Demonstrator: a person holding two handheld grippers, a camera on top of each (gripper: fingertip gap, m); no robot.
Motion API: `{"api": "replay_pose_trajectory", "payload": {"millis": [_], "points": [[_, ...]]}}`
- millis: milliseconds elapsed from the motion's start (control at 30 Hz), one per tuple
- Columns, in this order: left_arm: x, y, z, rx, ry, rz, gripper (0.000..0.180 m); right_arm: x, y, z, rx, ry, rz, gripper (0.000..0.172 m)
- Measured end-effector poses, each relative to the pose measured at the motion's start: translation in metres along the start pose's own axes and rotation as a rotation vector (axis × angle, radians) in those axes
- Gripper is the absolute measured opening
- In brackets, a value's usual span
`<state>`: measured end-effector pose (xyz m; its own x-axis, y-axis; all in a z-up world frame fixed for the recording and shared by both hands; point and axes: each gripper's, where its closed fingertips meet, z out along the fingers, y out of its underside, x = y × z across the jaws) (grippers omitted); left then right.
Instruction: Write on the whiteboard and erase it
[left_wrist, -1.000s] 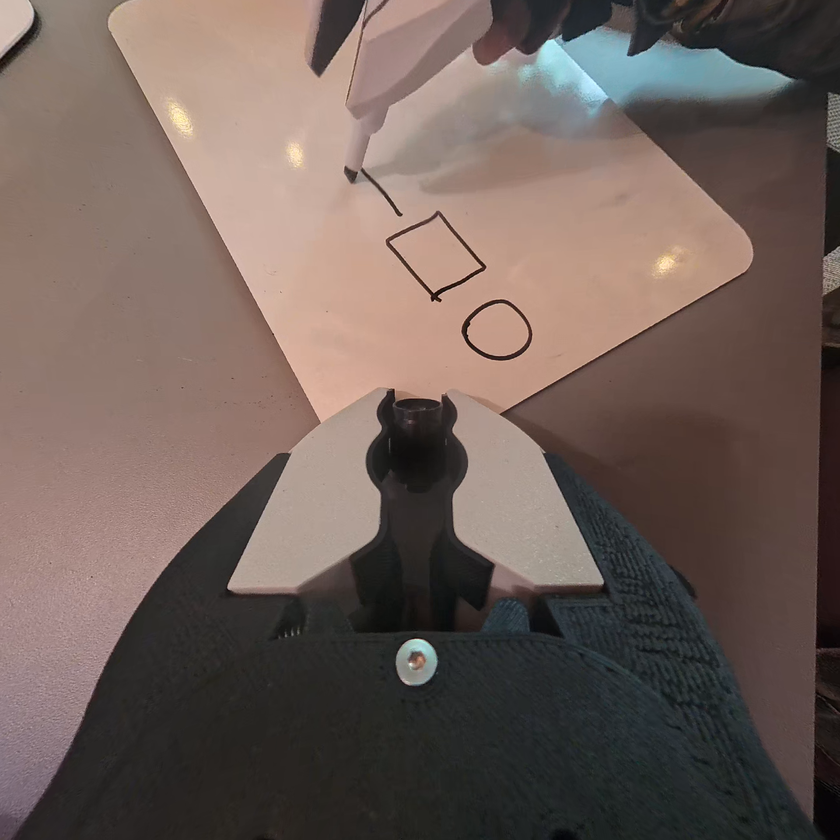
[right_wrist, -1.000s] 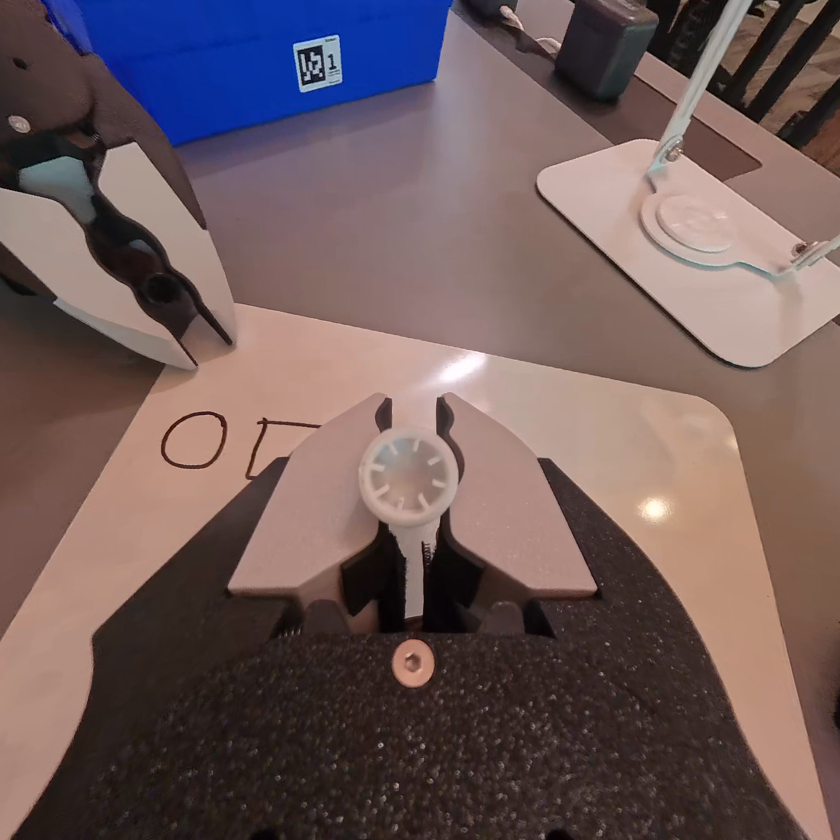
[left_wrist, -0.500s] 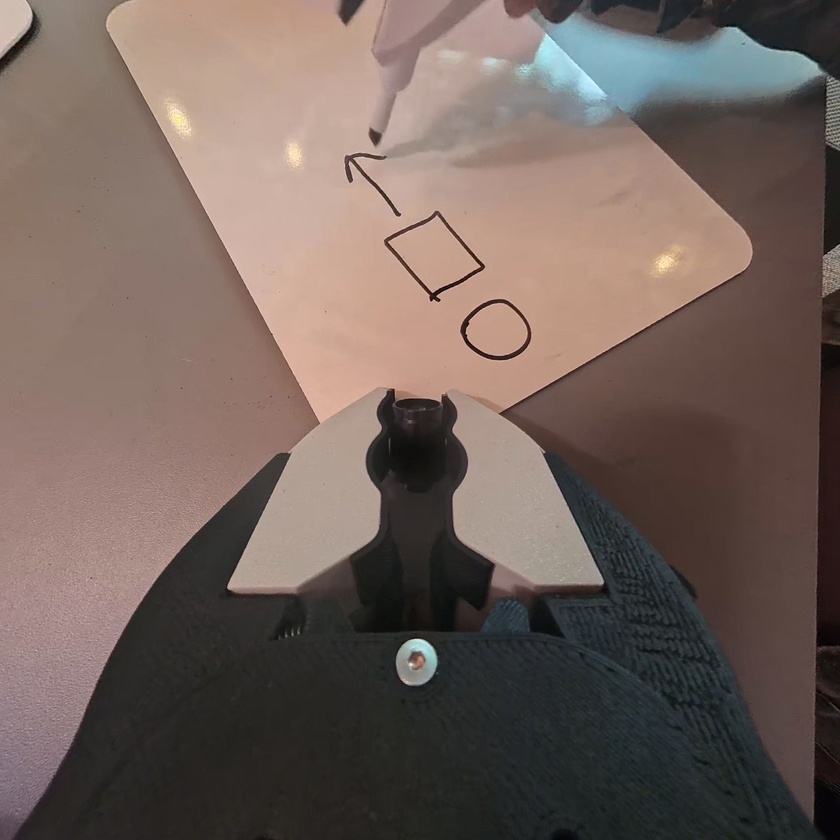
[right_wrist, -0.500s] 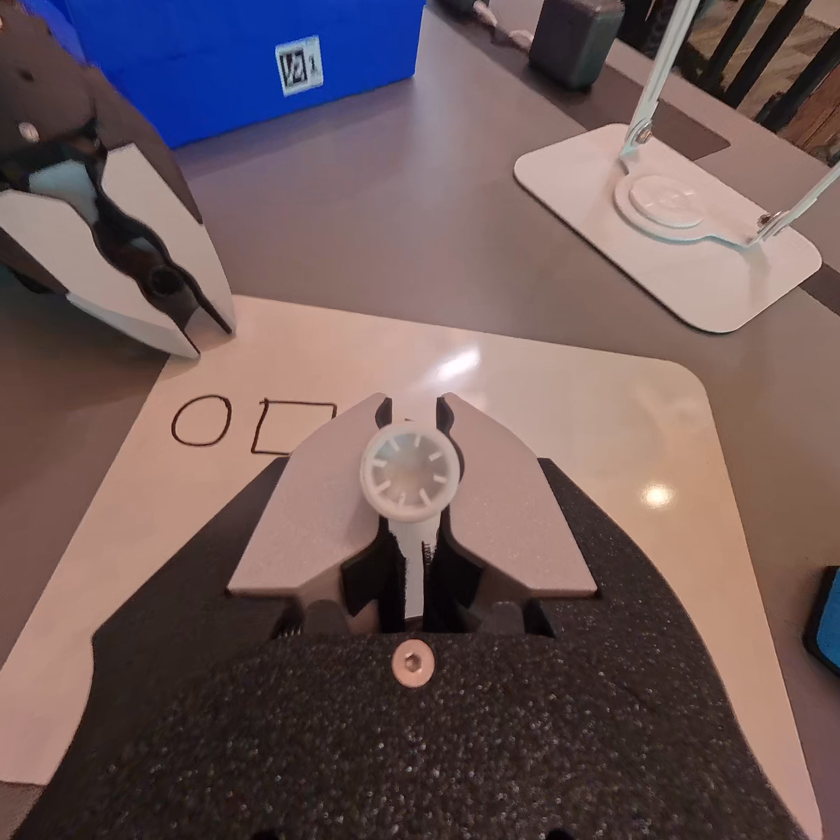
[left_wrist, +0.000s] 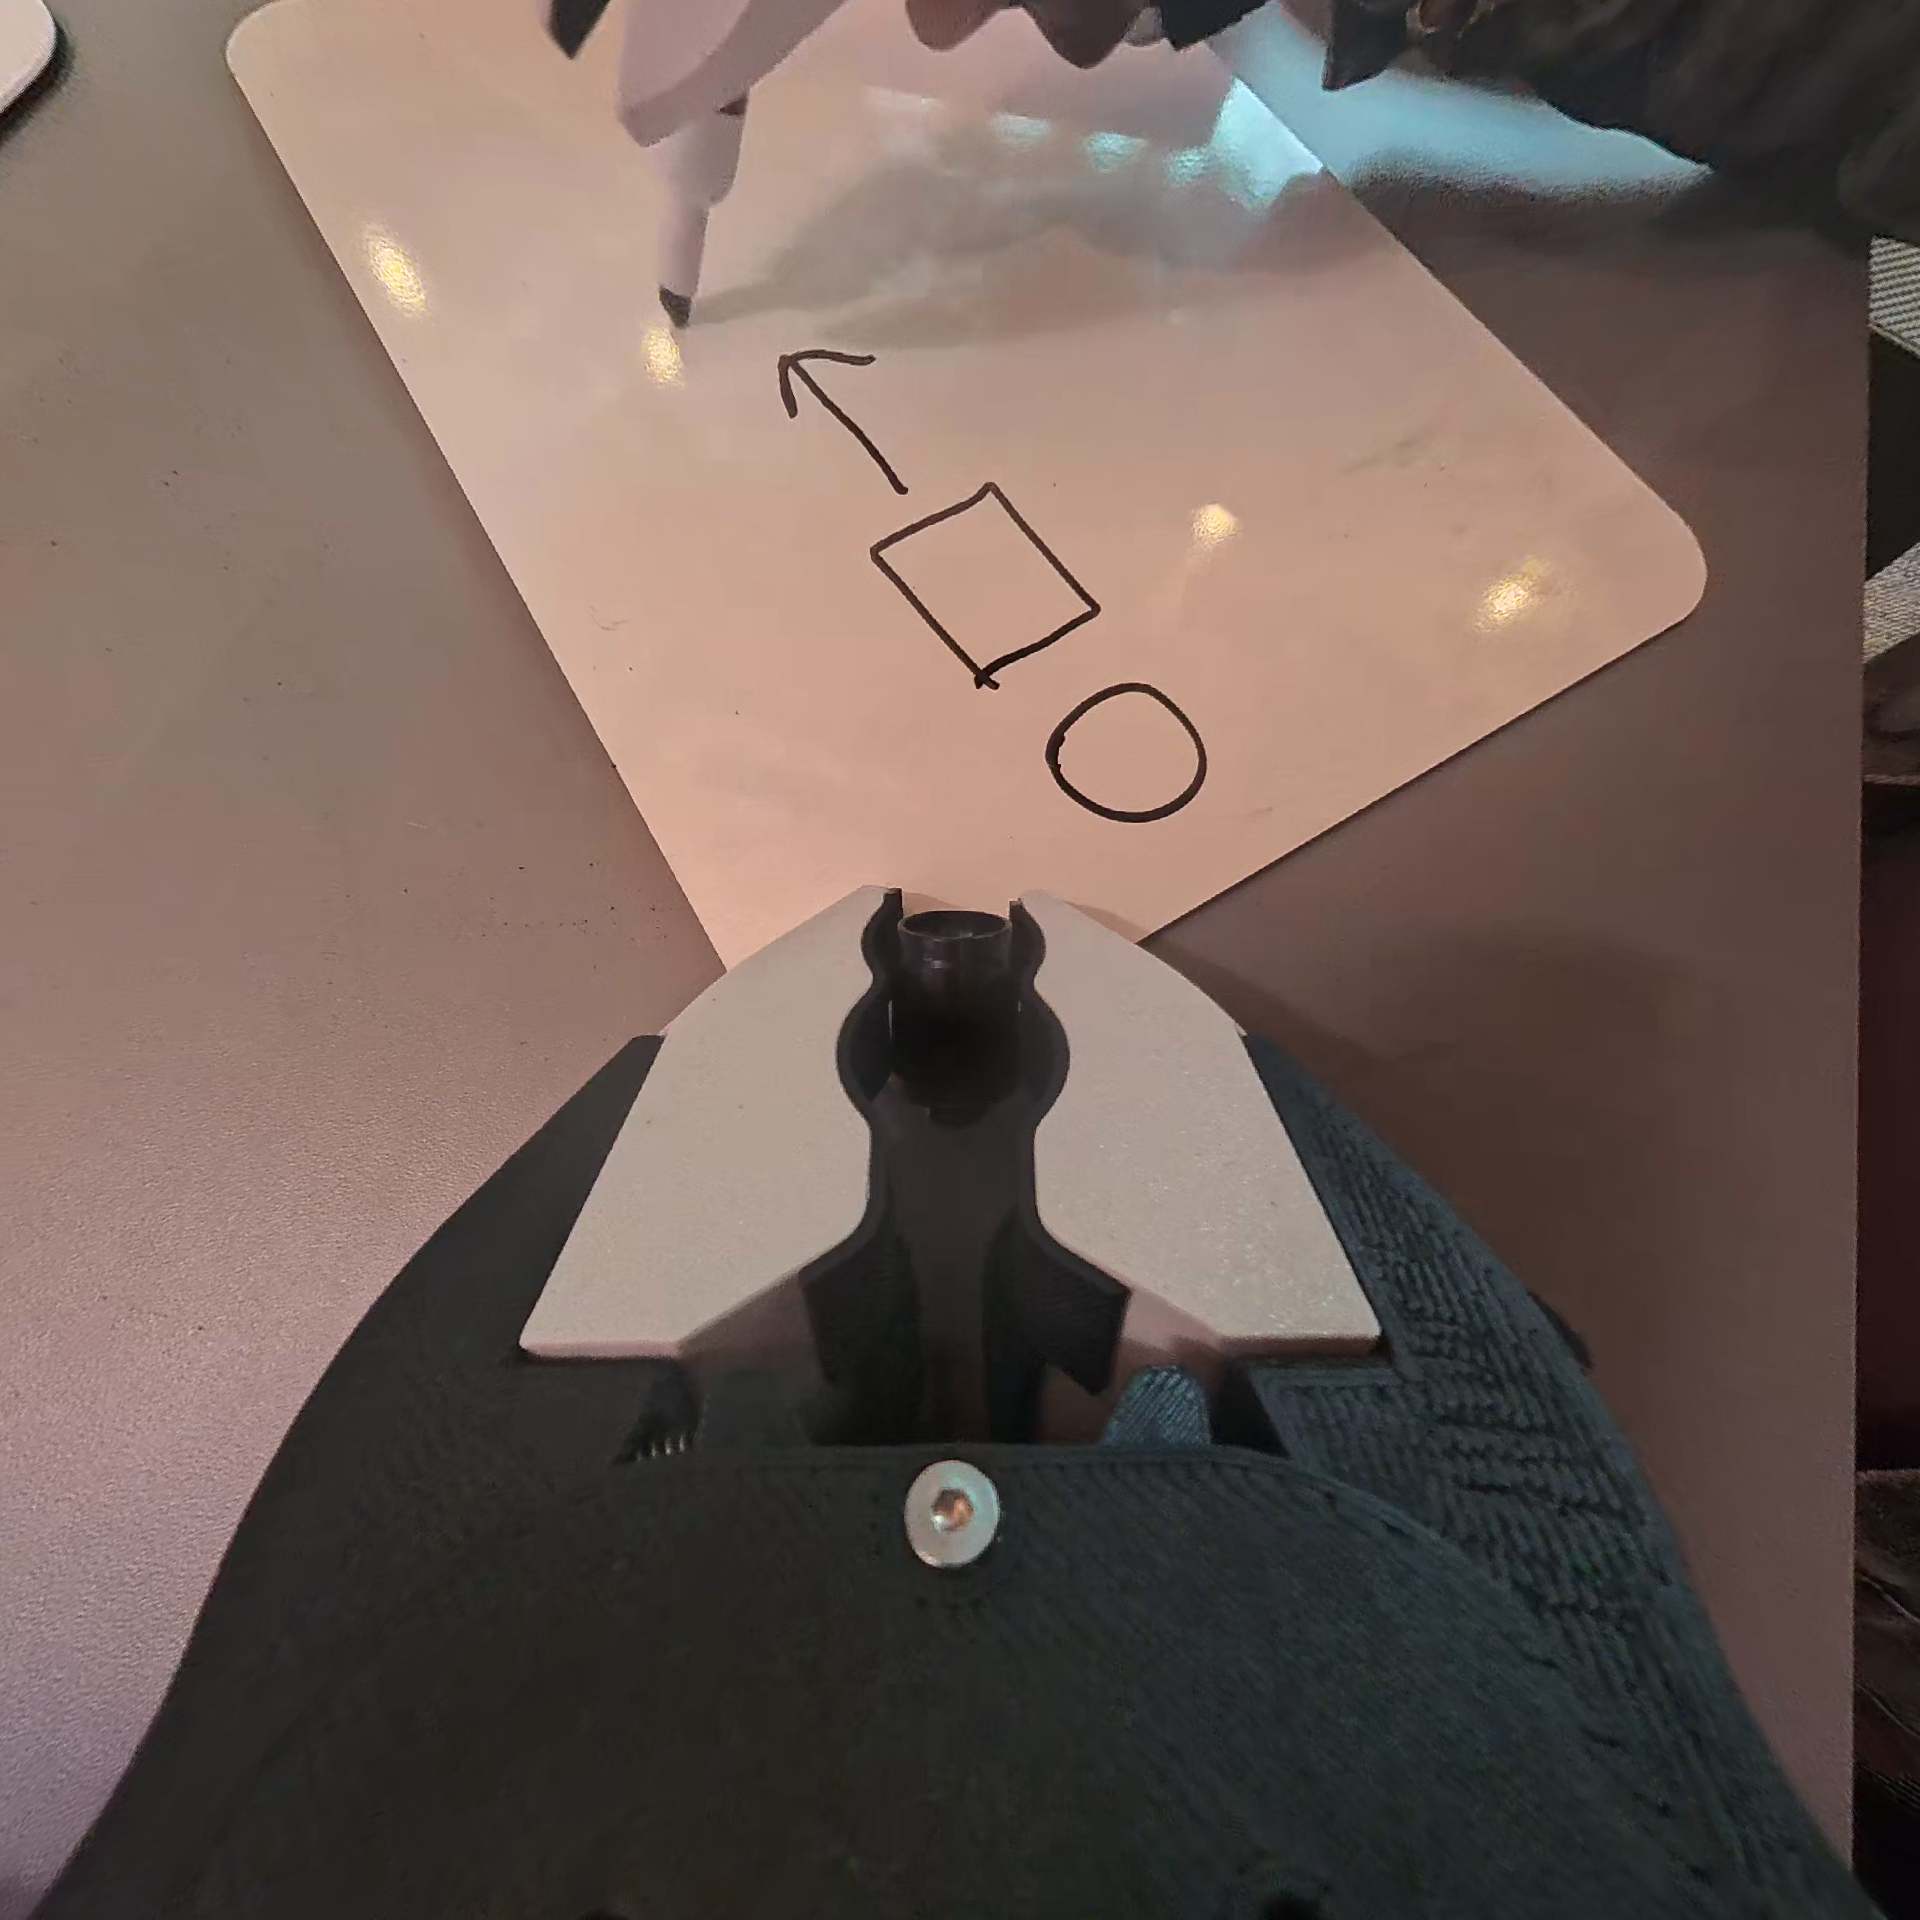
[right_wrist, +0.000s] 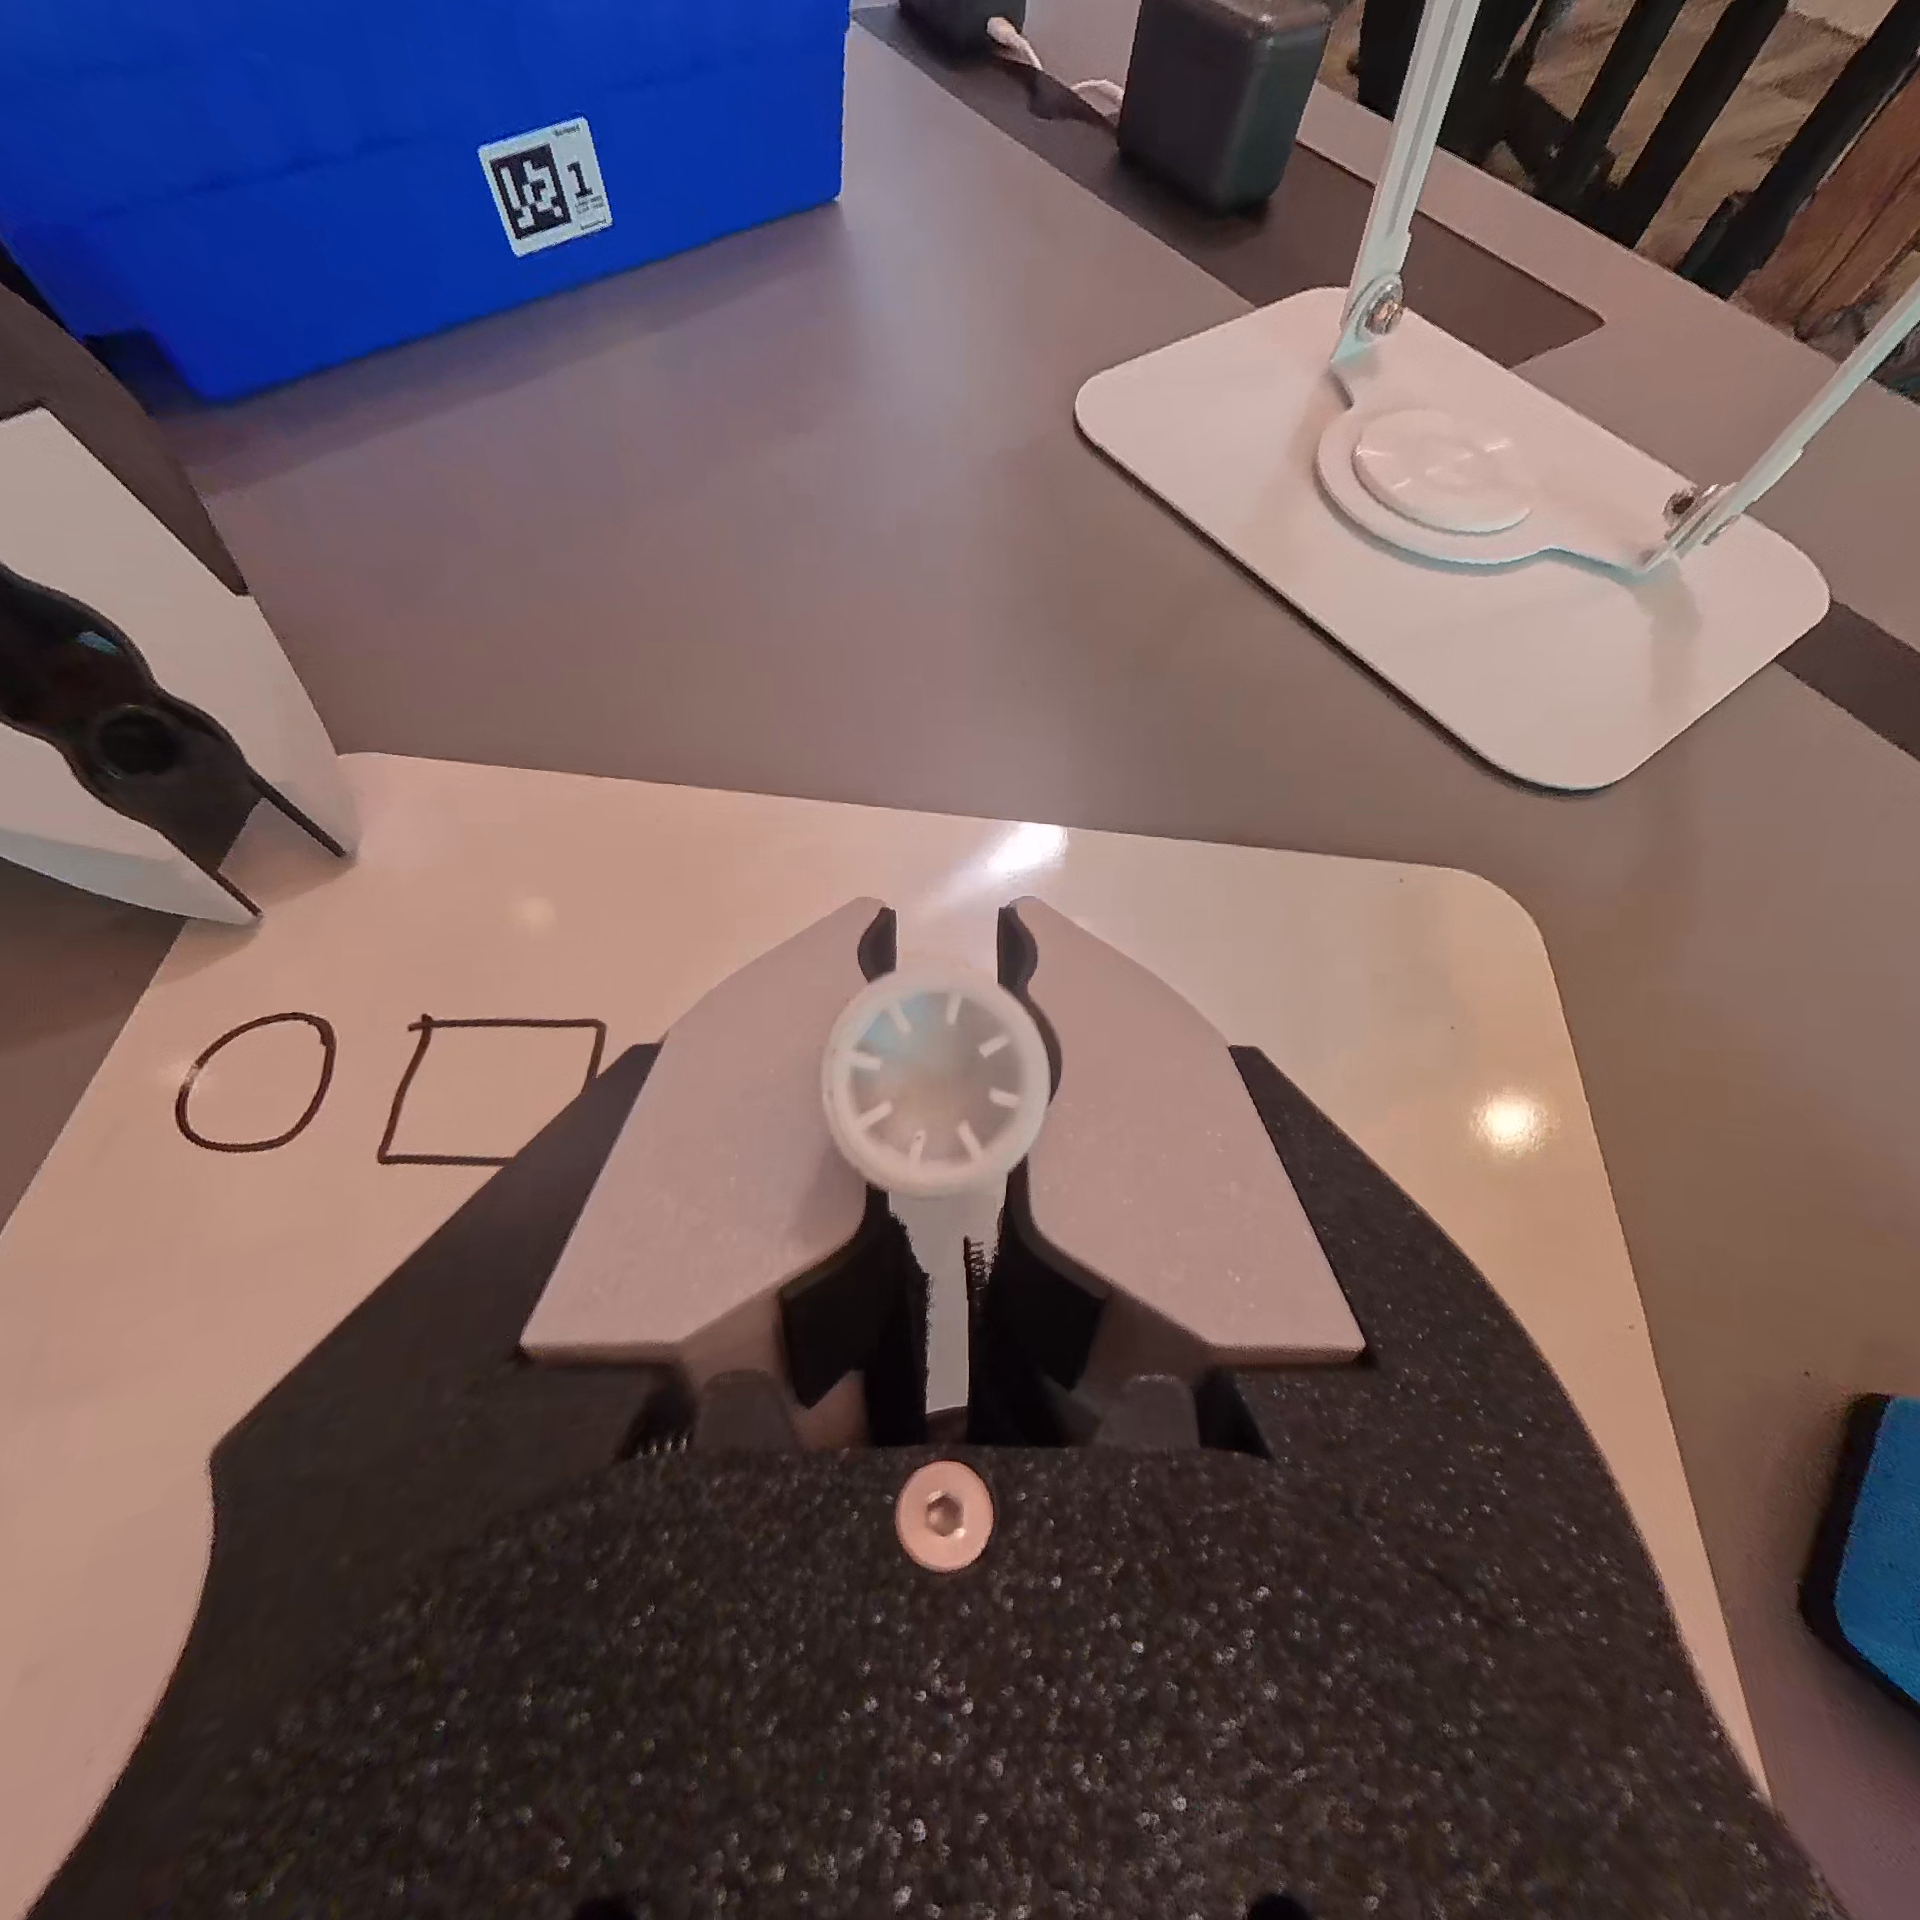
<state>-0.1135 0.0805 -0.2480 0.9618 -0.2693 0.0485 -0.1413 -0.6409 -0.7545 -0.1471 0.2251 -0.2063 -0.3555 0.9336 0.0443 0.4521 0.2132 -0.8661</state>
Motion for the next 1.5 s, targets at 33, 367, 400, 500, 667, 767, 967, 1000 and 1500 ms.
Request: {"api": "replay_pose_trajectory", "payload": {"millis": [33, 367, 400, 500, 667, 767, 967, 1000, 1500], "points": [[0.0, 0.0, 0.0, 0.0, 0.0, 0.001, 0.02, -0.001, 0.002, -0.002, -0.002, -0.001, 0.004, 0.019], [0.0, 0.0, 0.0, 0.0, 0.001, 0.004, 0.02, -0.011, 0.009, -0.029, 0.013, 0.015, 0.031, 0.019], [0.0, 0.0, 0.0, 0.0, 0.002, 0.003, 0.02, -0.008, 0.005, -0.025, 0.024, 0.018, 0.032, 0.019], [0.0, 0.0, 0.0, 0.001, 0.011, -0.007, 0.02, -0.001, -0.002, -0.012, 0.035, 0.022, 0.02, 0.019], [0.001, 0.0, 0.0, 0.001, 0.016, -0.005, 0.02, 0.006, 0.003, 0.0, 0.011, 0.019, 0.027, 0.019], [0.001, 0.0, 0.0, 0.0, 0.016, -0.002, 0.02, 0.011, 0.009, -0.008, 0.004, 0.034, 0.049, 0.019], [0.002, 0.0, 0.0, 0.0, 0.017, 0.001, 0.02, 0.026, 0.024, -0.028, -0.019, 0.082, 0.076, 0.019], [0.002, 0.0, 0.0, 0.0, 0.018, 0.001, 0.02, 0.026, 0.024, -0.029, -0.018, 0.083, 0.076, 0.019], [0.002, 0.0, 0.0, 0.001, 0.024, 0.001, 0.02, -0.006, 0.006, -0.034, 0.068, 0.024, 0.082, 0.019]]}}
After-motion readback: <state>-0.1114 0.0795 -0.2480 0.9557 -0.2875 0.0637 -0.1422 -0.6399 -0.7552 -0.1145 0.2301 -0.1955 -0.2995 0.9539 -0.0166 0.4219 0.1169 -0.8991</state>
